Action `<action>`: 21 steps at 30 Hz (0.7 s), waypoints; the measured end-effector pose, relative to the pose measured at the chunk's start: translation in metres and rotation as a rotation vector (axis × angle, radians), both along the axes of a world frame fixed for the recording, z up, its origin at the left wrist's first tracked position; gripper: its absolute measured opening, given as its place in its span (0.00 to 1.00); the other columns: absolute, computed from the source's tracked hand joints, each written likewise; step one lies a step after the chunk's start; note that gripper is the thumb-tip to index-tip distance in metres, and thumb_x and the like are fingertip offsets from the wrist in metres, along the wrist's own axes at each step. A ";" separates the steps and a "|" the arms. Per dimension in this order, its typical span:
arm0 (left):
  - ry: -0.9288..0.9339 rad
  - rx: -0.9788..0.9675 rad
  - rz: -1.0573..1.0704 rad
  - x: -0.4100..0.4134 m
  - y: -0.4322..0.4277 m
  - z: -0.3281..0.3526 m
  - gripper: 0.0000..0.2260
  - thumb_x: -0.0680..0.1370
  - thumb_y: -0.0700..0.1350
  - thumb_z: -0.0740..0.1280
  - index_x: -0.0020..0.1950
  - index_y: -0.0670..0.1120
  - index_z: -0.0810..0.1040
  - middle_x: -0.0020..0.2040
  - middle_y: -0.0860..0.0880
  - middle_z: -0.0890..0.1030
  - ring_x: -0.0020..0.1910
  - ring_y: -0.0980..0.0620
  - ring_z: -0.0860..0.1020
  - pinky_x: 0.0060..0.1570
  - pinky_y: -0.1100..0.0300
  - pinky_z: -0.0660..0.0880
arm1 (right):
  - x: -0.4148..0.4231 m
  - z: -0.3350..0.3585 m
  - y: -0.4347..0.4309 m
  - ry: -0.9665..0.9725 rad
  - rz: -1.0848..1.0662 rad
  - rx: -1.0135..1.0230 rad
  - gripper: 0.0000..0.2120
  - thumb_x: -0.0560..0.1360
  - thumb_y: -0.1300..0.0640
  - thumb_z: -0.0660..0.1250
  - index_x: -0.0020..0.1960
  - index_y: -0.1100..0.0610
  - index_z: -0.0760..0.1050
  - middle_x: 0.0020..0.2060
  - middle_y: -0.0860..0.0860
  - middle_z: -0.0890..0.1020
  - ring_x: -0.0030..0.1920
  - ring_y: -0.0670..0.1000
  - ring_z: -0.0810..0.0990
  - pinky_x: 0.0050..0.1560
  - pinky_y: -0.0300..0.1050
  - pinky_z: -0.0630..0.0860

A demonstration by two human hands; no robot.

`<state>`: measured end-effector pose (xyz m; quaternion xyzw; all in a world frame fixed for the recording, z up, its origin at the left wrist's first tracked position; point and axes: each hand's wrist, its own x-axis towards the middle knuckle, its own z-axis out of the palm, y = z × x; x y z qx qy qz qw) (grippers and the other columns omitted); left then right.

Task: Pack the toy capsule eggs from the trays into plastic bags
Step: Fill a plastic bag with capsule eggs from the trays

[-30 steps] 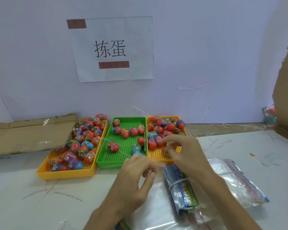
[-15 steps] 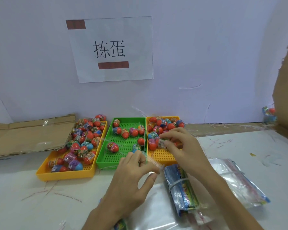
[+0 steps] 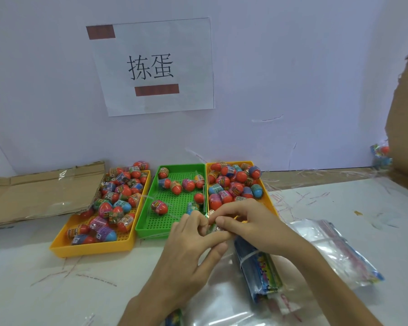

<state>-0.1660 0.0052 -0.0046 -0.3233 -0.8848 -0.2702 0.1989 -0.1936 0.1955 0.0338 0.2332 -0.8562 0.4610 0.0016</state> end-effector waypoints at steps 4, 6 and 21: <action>0.013 0.000 0.016 -0.001 -0.001 0.000 0.15 0.85 0.61 0.49 0.61 0.63 0.75 0.46 0.57 0.60 0.48 0.55 0.64 0.48 0.57 0.65 | 0.004 0.004 -0.003 -0.094 0.056 -0.072 0.11 0.84 0.59 0.62 0.53 0.53 0.83 0.47 0.51 0.86 0.51 0.53 0.84 0.56 0.55 0.79; 0.023 -0.004 0.039 -0.002 -0.003 0.000 0.15 0.85 0.60 0.49 0.58 0.60 0.75 0.46 0.57 0.60 0.47 0.54 0.64 0.46 0.55 0.67 | 0.007 0.006 -0.005 -0.127 0.095 -0.090 0.12 0.84 0.57 0.61 0.49 0.54 0.83 0.43 0.48 0.85 0.46 0.49 0.82 0.51 0.50 0.78; -0.197 0.487 -0.014 0.004 -0.009 -0.001 0.16 0.75 0.50 0.58 0.62 0.63 0.66 0.53 0.60 0.71 0.55 0.52 0.72 0.53 0.68 0.68 | 0.011 0.003 -0.010 -0.131 0.093 -0.065 0.10 0.73 0.64 0.75 0.50 0.55 0.76 0.44 0.50 0.87 0.47 0.49 0.86 0.52 0.46 0.81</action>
